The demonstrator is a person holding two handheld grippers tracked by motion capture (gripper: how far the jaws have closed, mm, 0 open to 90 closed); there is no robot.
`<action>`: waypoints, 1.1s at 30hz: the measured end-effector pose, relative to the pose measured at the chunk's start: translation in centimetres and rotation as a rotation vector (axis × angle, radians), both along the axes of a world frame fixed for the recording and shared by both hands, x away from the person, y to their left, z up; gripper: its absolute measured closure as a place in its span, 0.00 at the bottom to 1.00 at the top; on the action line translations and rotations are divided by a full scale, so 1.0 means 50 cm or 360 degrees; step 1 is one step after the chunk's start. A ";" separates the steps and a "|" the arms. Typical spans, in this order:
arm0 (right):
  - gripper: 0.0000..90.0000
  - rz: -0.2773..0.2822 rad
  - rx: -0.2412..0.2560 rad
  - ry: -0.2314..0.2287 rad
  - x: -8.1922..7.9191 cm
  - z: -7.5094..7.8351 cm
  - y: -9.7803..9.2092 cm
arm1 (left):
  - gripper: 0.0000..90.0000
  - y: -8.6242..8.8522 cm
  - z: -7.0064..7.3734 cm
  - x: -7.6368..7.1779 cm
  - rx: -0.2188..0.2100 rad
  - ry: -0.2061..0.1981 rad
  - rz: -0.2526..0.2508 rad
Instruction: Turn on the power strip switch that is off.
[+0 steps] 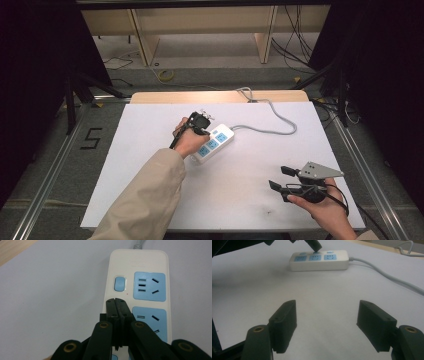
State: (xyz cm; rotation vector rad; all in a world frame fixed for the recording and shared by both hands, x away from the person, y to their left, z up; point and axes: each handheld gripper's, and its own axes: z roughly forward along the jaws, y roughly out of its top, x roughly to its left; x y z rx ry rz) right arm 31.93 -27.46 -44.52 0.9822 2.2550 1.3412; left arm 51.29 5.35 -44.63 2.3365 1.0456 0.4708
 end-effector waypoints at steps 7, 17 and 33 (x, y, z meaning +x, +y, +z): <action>0.36 -0.0003 0.0000 0.0001 -0.001 0.000 0.000 | 1.00 -0.004 0.001 0.002 0.0034 0.0009 -0.0013; 0.36 -0.0002 0.0001 0.0003 -0.001 0.000 0.001 | 1.00 -0.003 0.002 0.007 0.0019 0.0052 0.0024; 0.36 0.0000 0.0001 -0.0003 -0.001 0.001 0.001 | 1.00 -0.031 0.007 0.010 0.0104 0.0090 -0.0002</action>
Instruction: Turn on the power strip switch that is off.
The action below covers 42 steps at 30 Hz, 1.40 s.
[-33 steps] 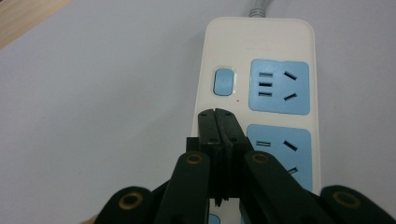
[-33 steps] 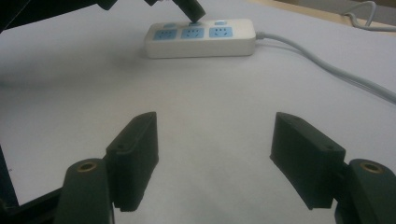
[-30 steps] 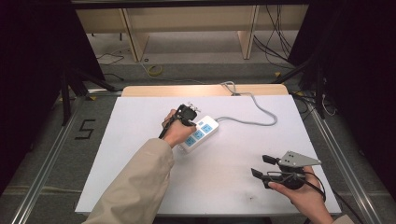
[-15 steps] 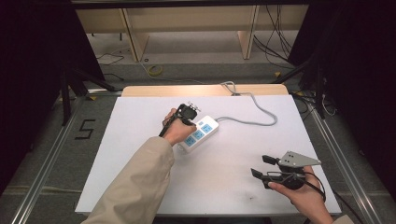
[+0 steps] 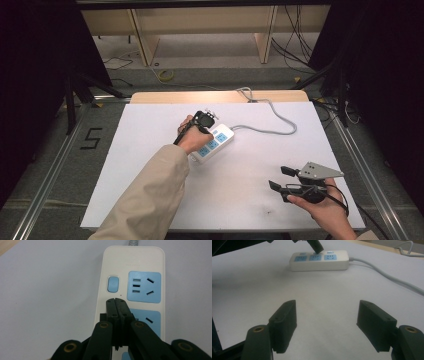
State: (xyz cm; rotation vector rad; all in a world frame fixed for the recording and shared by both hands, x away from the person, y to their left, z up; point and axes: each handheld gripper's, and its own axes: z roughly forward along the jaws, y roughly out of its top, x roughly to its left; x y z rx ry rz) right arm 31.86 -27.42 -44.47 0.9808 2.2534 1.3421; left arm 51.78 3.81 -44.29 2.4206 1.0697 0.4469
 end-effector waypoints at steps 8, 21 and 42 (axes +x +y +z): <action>0.36 -0.0006 -0.0004 0.0002 -0.001 0.000 -0.003 | 1.00 0.004 0.000 0.003 -0.0027 0.0010 -0.0010; 0.36 -0.0003 -0.0001 -0.0004 -0.002 0.000 -0.003 | 1.00 0.003 0.000 0.004 -0.0045 0.0006 0.0005; 0.36 -0.0004 -0.0004 -0.0004 -0.002 0.000 -0.003 | 1.00 0.016 0.004 0.008 -0.0030 0.0023 0.0033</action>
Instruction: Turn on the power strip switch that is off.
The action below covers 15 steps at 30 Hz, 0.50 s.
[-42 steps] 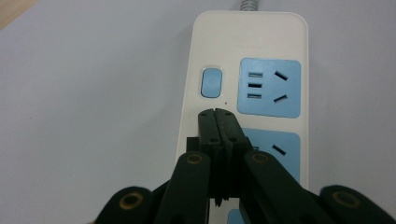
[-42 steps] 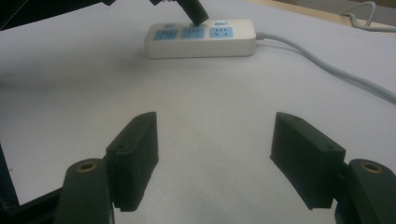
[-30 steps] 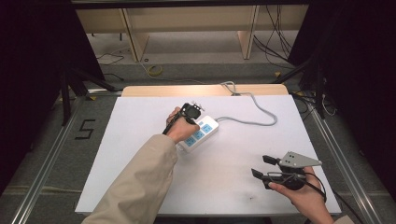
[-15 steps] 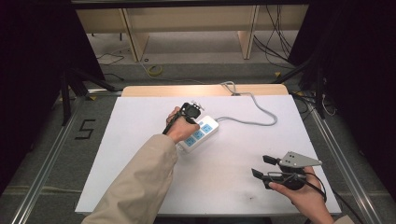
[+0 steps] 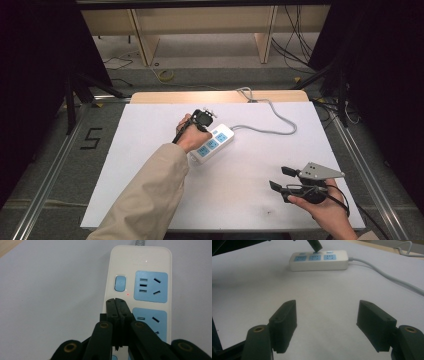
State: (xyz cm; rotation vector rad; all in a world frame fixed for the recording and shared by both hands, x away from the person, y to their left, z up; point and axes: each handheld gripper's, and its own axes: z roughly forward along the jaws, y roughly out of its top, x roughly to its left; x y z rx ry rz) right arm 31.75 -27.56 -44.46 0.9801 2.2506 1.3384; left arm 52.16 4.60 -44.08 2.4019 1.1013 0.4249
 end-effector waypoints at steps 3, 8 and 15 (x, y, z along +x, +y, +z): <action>0.36 0.0001 -0.0001 0.0001 0.000 0.000 0.000 | 1.00 -0.001 -0.001 0.000 0.0011 -0.0003 -0.0004; 0.36 -0.0001 -0.0005 0.0001 -0.001 0.000 0.001 | 1.00 -0.008 -0.001 0.000 0.0059 -0.0004 -0.0016; 0.36 0.0003 -0.0005 0.0002 -0.002 0.001 0.001 | 1.00 -0.013 0.000 0.001 0.0074 0.0026 -0.0009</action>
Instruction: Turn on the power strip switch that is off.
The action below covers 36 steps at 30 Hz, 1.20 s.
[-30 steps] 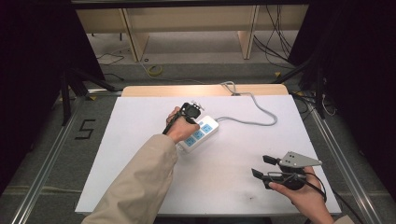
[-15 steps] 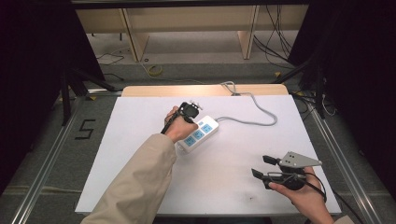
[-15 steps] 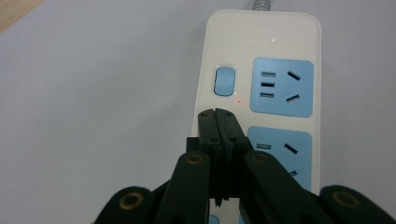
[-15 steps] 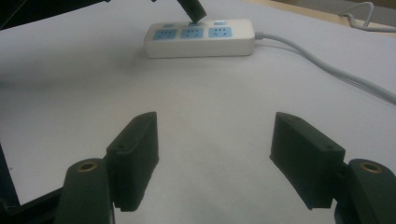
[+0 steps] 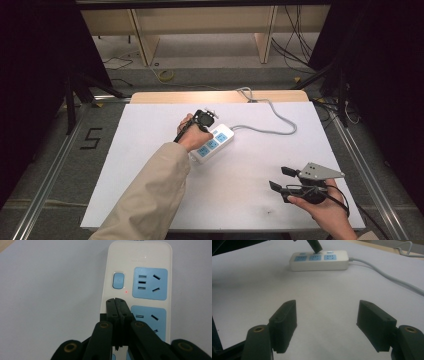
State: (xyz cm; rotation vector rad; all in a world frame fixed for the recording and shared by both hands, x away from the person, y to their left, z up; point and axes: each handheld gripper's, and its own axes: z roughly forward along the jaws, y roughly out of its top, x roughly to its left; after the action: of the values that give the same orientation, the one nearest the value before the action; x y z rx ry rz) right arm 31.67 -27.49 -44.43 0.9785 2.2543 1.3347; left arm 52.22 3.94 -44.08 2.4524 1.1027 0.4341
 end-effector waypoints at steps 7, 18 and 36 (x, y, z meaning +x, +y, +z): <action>0.36 -0.0001 0.0005 -0.0005 -0.002 0.001 -0.001 | 1.00 0.002 -0.001 0.001 -0.0002 0.0014 -0.0003; 0.36 -0.0001 -0.0003 -0.0002 -0.001 0.000 -0.001 | 1.00 0.002 -0.002 -0.003 0.0004 -0.0021 -0.0025; 0.36 -0.0007 -0.0001 -0.0002 0.001 0.000 -0.001 | 0.70 0.056 0.047 -0.037 -0.0248 -0.0204 -0.0008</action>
State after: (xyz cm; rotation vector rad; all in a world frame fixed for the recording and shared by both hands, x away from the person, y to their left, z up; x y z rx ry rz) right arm 31.71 -27.54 -44.45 0.9815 2.2504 1.3320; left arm 50.36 6.76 -41.72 2.2586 1.0368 0.4780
